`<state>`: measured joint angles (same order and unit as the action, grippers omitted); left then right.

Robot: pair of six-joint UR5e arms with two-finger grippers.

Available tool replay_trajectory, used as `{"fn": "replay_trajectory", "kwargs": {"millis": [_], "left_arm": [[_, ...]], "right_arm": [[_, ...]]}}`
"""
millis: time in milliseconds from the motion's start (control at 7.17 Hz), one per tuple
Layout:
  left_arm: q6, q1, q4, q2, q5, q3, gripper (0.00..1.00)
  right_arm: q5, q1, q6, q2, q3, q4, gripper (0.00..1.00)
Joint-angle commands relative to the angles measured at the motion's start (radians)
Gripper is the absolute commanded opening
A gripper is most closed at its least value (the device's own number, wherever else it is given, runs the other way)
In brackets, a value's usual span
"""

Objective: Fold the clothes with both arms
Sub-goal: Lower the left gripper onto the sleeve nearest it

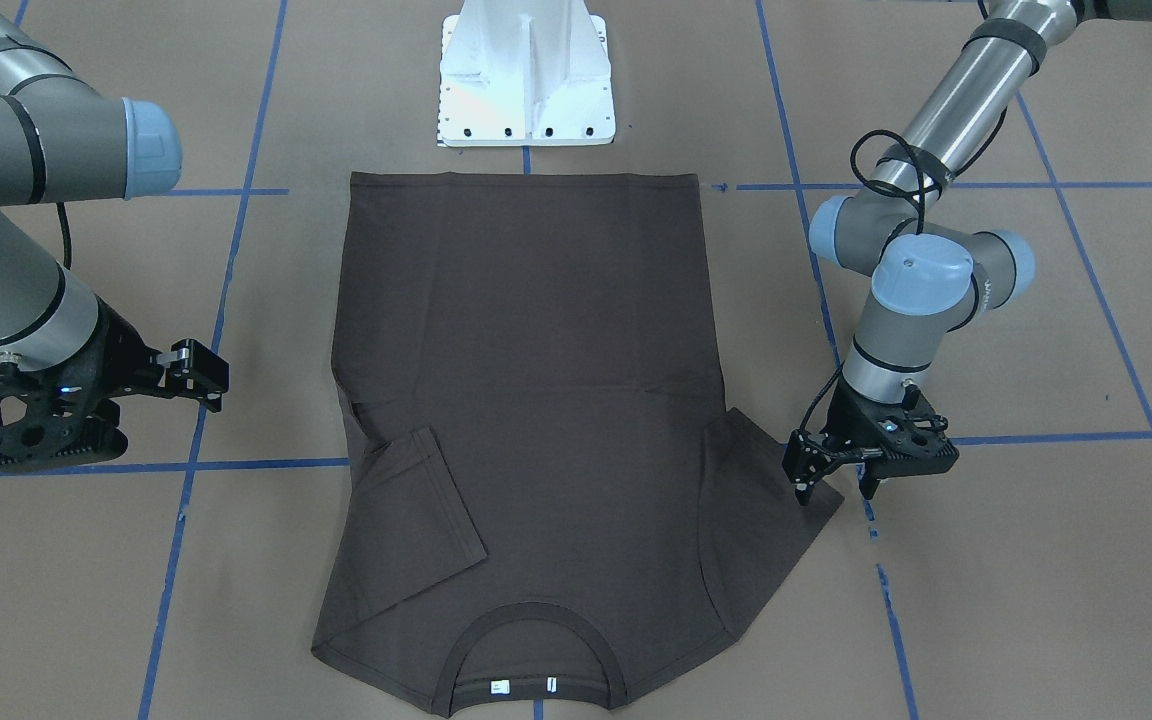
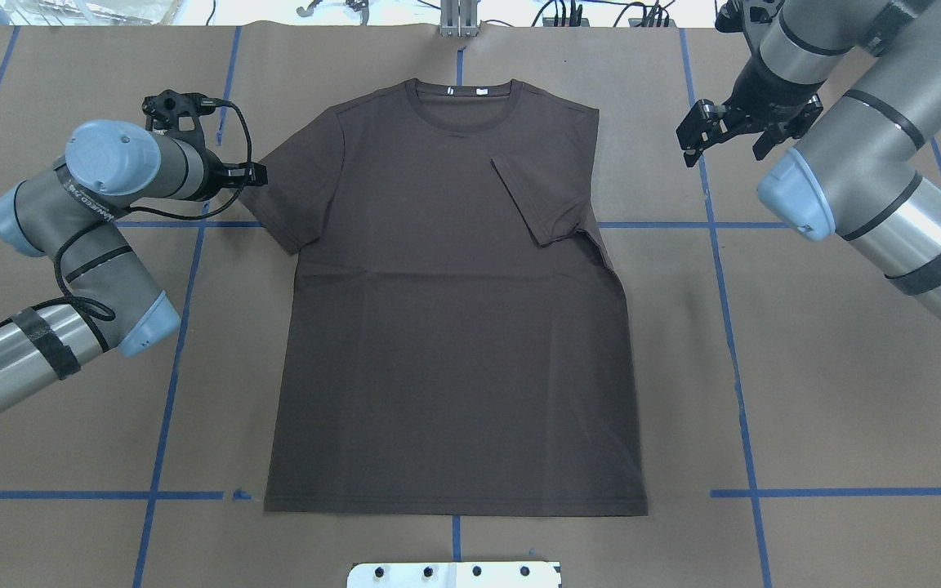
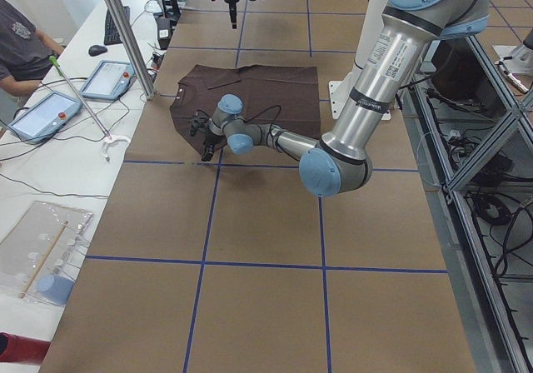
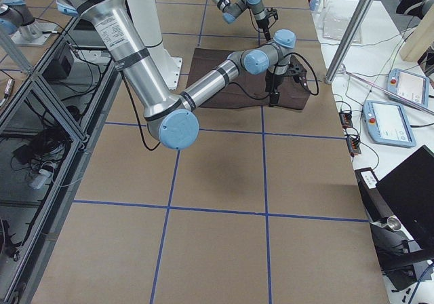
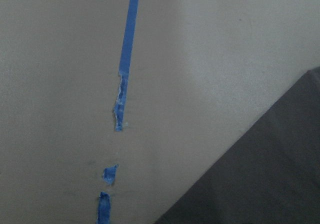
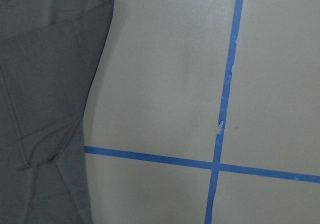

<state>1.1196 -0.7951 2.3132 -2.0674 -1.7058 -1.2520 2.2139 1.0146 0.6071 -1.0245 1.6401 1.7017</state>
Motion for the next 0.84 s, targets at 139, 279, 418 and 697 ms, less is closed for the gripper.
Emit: {"fn": "replay_trajectory", "kwargs": {"millis": [139,279,418,697], "left_arm": [[-0.001,0.001,0.002,-0.002,0.000,0.009,0.78],[-0.001,0.001,0.000,-0.003,0.000,0.009,0.73],[-0.003,0.001,0.000,-0.003,0.000,0.009,0.65],[-0.003,0.001,-0.003,-0.006,0.000,0.009,0.56]], "right_arm": [[0.001,-0.001,0.008,0.003,0.001,0.000,1.00],[0.003,-0.001,0.008,0.003,0.001,0.000,1.00],[0.003,-0.001,0.008,0.004,0.001,0.000,1.00],[0.003,-0.001,0.008,0.003,0.001,0.000,1.00]]}}
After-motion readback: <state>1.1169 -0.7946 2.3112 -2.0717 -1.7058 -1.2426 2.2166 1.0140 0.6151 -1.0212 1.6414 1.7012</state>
